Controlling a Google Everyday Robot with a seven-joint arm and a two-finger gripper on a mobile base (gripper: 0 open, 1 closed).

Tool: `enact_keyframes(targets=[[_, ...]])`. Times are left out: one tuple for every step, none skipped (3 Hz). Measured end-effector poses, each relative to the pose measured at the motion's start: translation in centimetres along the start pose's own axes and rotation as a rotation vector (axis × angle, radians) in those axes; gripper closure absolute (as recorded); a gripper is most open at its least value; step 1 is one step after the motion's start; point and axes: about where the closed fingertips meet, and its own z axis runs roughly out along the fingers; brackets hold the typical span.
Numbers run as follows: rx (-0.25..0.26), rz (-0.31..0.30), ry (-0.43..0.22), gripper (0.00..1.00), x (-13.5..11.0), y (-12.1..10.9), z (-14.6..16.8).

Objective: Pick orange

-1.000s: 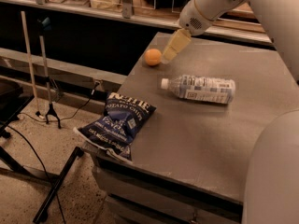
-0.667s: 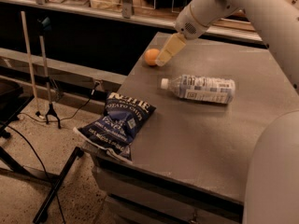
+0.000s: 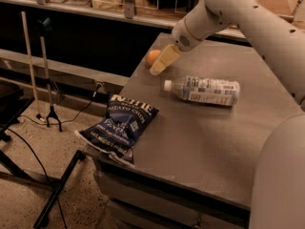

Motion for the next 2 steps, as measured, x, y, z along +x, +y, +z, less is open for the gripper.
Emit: enact_keyframes(targets=[[-0.026,0.004,-0.018,0.00,-0.1,0.7,1.6],[-0.050,-0.003,-0.041,0.00,-0.9,1.3,2.7]])
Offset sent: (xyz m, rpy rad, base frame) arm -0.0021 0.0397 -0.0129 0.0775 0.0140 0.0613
